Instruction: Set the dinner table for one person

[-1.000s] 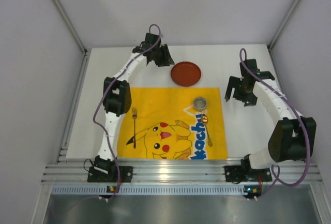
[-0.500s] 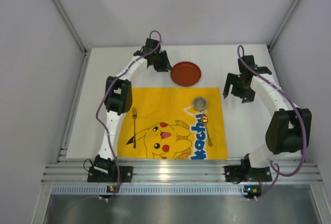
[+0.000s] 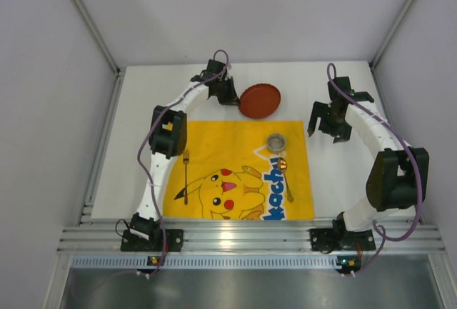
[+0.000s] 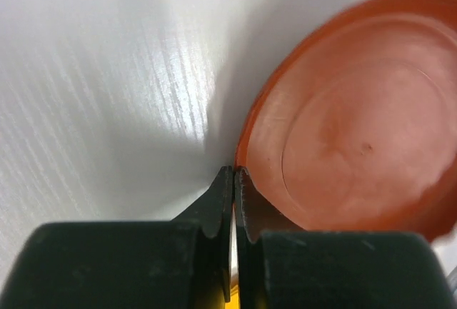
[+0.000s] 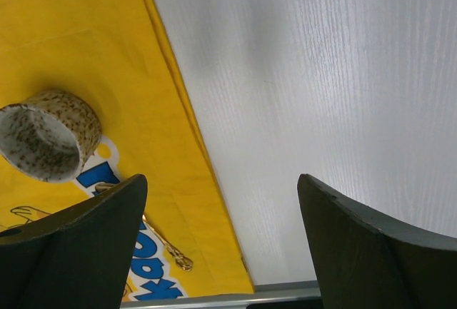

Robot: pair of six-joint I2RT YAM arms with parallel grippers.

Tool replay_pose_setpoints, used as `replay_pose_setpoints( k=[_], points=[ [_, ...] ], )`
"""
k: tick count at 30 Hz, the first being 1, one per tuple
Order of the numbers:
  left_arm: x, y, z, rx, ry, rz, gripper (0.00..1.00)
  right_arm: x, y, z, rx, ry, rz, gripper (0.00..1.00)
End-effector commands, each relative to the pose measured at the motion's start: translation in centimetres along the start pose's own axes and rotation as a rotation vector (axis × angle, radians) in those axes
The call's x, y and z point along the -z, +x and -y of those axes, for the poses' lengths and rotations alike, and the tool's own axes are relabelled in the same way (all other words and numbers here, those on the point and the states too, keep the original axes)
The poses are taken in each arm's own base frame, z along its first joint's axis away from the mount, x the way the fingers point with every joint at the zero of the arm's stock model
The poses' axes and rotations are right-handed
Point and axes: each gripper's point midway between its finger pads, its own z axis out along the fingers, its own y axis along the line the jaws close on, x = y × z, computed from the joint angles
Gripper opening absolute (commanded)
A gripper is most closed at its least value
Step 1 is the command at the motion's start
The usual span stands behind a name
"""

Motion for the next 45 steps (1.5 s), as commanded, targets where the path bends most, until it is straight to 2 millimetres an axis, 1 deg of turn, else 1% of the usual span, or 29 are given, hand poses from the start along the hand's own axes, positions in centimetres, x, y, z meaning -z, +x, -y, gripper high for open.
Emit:
replay_pose_setpoints(
  k=[1,3,6,8,9,11,12,13,14,17,18,20,21,23,24,26,27,28,29,30,32,33,35,36,38,39,41,42,45],
  points=[
    [-0.4,-0.1,0.3,-0.011,0.024,0.009,0.0,0.5,-1.2,-0.2,-0.011,-0.016,0.039,0.86],
    [0.2,-0.8,0.7,-0.02,0.025,0.028,0.0,0.8,-1.3,-0.3,-0.012,-0.023,0.044,0.86],
    [1.9,-2.2,1.7,-0.026,0.038,0.061,0.0,1.3,-1.6,-0.5,-0.014,-0.04,0.058,0.87],
    [3.7,-3.4,2.7,-0.034,0.055,0.092,0.0,1.7,-1.7,-0.8,-0.019,-0.053,0.069,0.86],
    [5.0,-4.2,3.4,-0.039,0.064,0.113,0.0,1.9,-1.9,-0.9,-0.017,-0.06,0.074,0.87],
    [6.5,-4.9,4.1,-0.044,0.07,0.135,0.0,2.4,-2.1,-1.2,-0.02,-0.075,0.09,0.87],
    [8.1,-5.6,4.8,-0.052,0.071,0.157,0.0,2.5,-2.2,-1.1,-0.021,-0.077,0.098,0.87],
    [8.7,-5.8,5.0,-0.054,0.068,0.166,0.0,2.6,-2.2,-1.2,-0.018,-0.082,0.101,0.88],
    [10.1,-6.2,5.2,-0.056,0.049,0.181,0.0,2.9,-2.5,-1.2,-0.012,-0.082,0.115,0.9],
    [11.8,-6.0,5.1,-0.063,0.015,0.185,0.0,3.5,-3.0,-0.9,0.004,-0.074,0.145,0.94],
    [12.9,-5.6,5.2,-0.071,0.002,0.189,0.0,3.8,-3.3,-1.0,0.011,-0.077,0.155,1.0],
    [14.2,-4.8,5.0,-0.075,-0.021,0.186,0.0,4.8,-3.6,-1.2,0.019,-0.092,0.182,1.0],
    [15.4,-3.7,4.6,-0.078,-0.045,0.184,0.0,5.0,-3.7,-1.3,0.019,-0.098,0.189,1.0],
    [16.8,-2.3,4.1,-0.082,-0.071,0.18,0.0,5.8,-3.6,-1.5,0.012,-0.119,0.204,1.0],
    [18.0,-0.5,3.6,-0.082,-0.088,0.166,0.0,6.0,-3.5,-1.4,0.006,-0.12,0.208,1.0],
    [19.1,1.5,2.8,-0.077,-0.118,0.152,0.0,6.9,-3.0,-2.1,-0.004,-0.174,0.214,1.0],
    [18.8,4.4,1.0,-0.06,-0.153,0.098,0.0,7.1,-2.6,-2.2,-0.008,-0.184,0.212,1.0],
    [20.4,5.0,1.6,-0.072,-0.153,0.121,0.0,7.4,-2.4,-2.2,-0.011,-0.193,0.216,1.0],
    [20.6,6.5,1.0,-0.068,-0.165,0.104,0.0,8.1,-2.2,-2.4,-0.014,-0.213,0.229,1.0],
    [21.0,9.0,0.3,-0.052,-0.175,0.075,0.0,8.1,-1.6,-2.3,-0.016,-0.217,0.223,1.0],
    [21.2,11.6,-0.4,-0.036,-0.183,0.043,0.0,8.9,-0.9,-2.3,-0.023,-0.236,0.231,1.0],
    [21.4,13.8,-0.7,-0.026,-0.19,0.021,0.0,9.2,-0.3,-2.3,-0.022,-0.251,0.232,1.0],
    [21.6,15.5,-0.9,-0.022,-0.205,0.011,0.0,9.4,0.2,-2.3,-0.027,-0.259,0.232,1.0],
    [21.7,17.0,-1.0,-0.016,-0.214,-0.002,0.0,9.2,0.8,-2.1,-0.029,-0.256,0.221,1.0],
    [21.6,18.3,-1.1,-0.002,-0.221,-0.017,0.0,9.7,1.3,-1.9,-0.03,-0.26,0.233,1.0],
    [21.3,19.5,-1.1,0.017,-0.223,-0.038,0.0,9.6,1.8,-1.7,-0.029,-0.257,0.222,1.0],
    [20.7,20.3,-0.7,0.012,-0.214,-0.045,0.0,9.9,2.2,-1.5,-0.029,-0.258,0.23,1.0],
    [20.1,21.1,-0.4,-0.009,-0.222,-0.062,0.0,9.9,2.6,-1.4,-0.029,-0.258,0.223,1.0],
    [19.1,22.1,0.2,-0.039,-0.241,-0.097,0.0,9.9,3.5,-1.2,-0.025,-0.255,0.216,1.0]
  ],
)
